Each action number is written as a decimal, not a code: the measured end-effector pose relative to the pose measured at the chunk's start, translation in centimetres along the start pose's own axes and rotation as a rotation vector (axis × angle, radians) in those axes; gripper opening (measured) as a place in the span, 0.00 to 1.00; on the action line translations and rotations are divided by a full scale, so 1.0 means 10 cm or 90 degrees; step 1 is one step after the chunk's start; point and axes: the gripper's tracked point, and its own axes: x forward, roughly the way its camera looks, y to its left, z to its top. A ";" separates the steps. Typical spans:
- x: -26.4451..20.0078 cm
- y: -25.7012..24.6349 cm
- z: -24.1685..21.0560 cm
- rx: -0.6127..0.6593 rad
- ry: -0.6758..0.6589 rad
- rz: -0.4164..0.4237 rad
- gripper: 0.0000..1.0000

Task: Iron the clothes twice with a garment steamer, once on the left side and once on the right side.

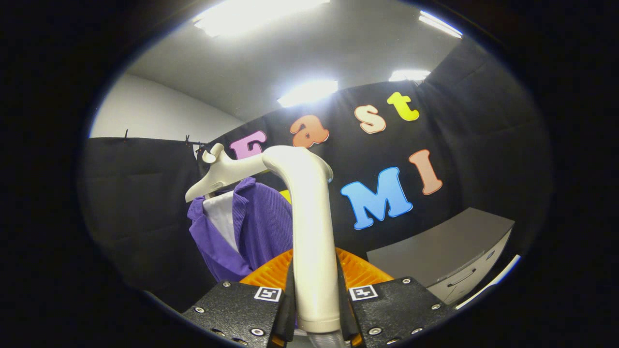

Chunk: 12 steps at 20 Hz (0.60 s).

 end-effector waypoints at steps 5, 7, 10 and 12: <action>0.10 0.22 -0.13 -0.057 -0.037 -0.038 0.36; 0.12 0.31 -0.17 -0.082 -0.062 -0.057 0.36; 0.21 0.49 -0.33 -0.104 -0.061 -0.057 0.36; 0.26 0.60 -0.41 -0.115 -0.059 -0.051 0.36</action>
